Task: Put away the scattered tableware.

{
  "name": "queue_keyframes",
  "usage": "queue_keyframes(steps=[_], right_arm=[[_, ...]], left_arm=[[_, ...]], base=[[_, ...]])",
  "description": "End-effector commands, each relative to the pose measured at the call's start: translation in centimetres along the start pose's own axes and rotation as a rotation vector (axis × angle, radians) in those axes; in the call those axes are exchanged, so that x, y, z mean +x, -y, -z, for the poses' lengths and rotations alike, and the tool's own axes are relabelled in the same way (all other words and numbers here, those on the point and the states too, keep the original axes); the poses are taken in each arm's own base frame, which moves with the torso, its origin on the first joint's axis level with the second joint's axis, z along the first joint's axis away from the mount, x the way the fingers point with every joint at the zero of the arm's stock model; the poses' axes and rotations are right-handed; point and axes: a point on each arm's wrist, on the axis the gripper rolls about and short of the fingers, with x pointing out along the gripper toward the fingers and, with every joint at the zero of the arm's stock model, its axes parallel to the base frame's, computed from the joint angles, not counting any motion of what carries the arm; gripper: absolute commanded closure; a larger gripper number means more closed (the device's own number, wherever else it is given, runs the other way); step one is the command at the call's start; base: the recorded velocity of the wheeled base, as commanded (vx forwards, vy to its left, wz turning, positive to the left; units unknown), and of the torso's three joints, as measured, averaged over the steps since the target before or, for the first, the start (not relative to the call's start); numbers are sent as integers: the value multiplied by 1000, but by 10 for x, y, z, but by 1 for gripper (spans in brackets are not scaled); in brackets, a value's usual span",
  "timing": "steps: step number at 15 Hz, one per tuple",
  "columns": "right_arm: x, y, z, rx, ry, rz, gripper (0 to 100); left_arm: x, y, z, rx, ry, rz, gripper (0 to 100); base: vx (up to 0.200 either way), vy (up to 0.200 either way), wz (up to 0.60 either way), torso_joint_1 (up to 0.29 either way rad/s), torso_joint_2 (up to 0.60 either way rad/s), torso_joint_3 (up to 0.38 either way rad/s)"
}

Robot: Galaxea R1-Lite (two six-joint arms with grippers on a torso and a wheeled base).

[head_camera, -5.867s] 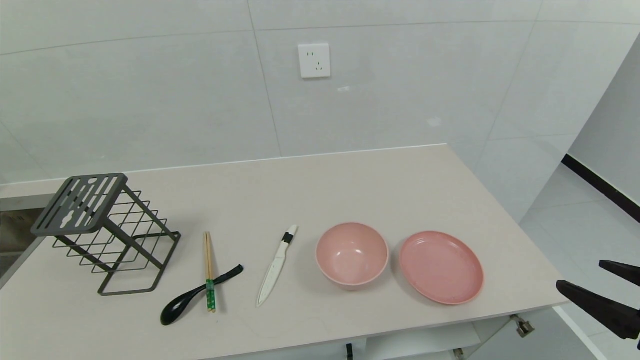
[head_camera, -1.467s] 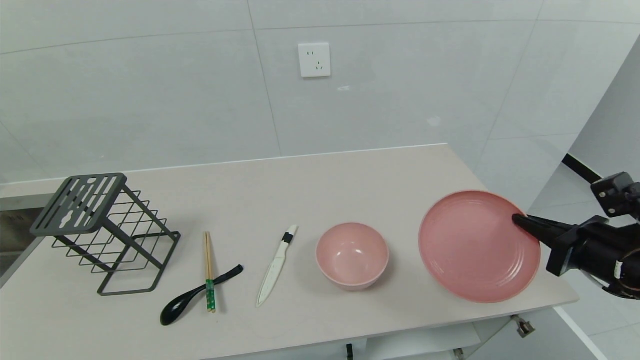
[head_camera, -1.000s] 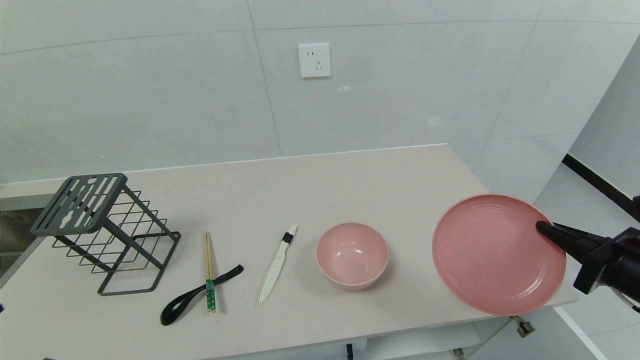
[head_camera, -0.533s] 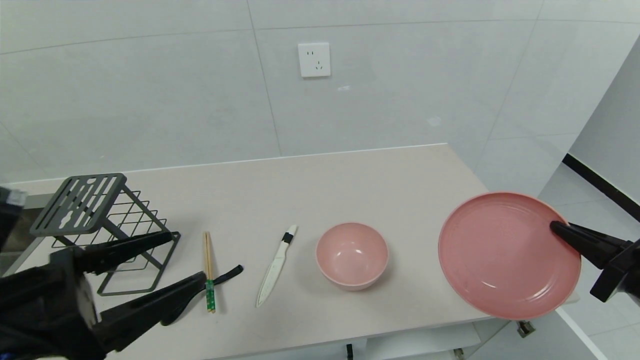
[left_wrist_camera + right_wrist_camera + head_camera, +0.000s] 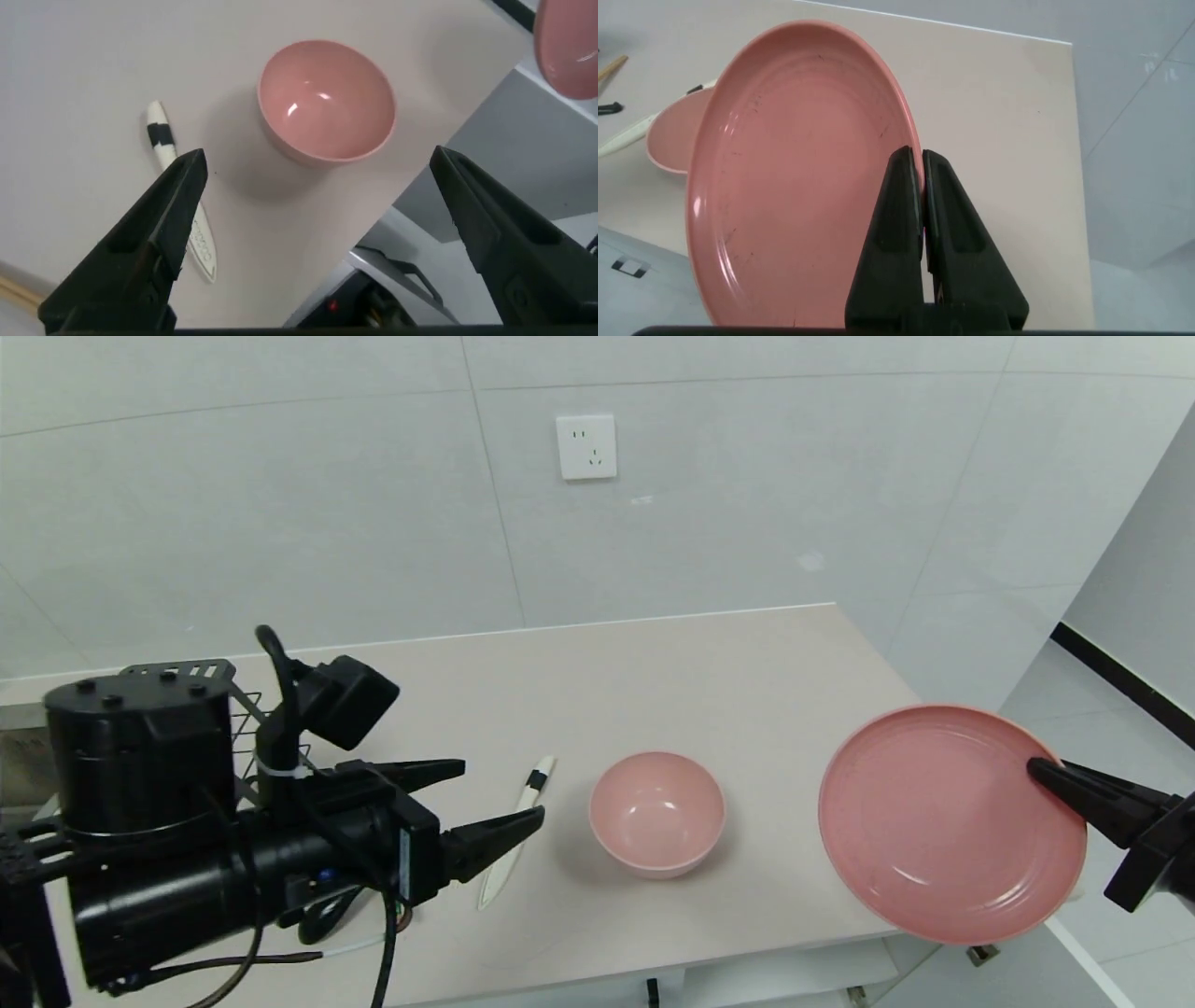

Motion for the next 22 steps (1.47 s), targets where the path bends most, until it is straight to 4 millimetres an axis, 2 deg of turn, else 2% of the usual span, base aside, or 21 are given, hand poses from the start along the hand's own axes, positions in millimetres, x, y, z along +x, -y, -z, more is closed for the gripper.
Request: queue_keyframes(steps=[1, 8, 15, 22], right_arm=[[2, 0, 3, 0, -16, -8, 100], [6, 1, 11, 7, -49, -17, 100], [14, 3, 16, 10, -69, -19, 100], [16, 3, 17, 10, -69, -21, 100]], left_arm=[[26, 3, 10, -3, -78, 6, 0], [78, -3, 11, 1, -112, -46, 0], [134, -10, 35, -8, -166, -40, 0], [158, -16, 56, -45, -197, -46, 0]], base=[[0, 0, 0, 0, 0, 0], [0, 0, 0, 0, 0, 0], [0, 0, 0, 0, 0, 0], [0, 0, 0, 0, 0, 0]])
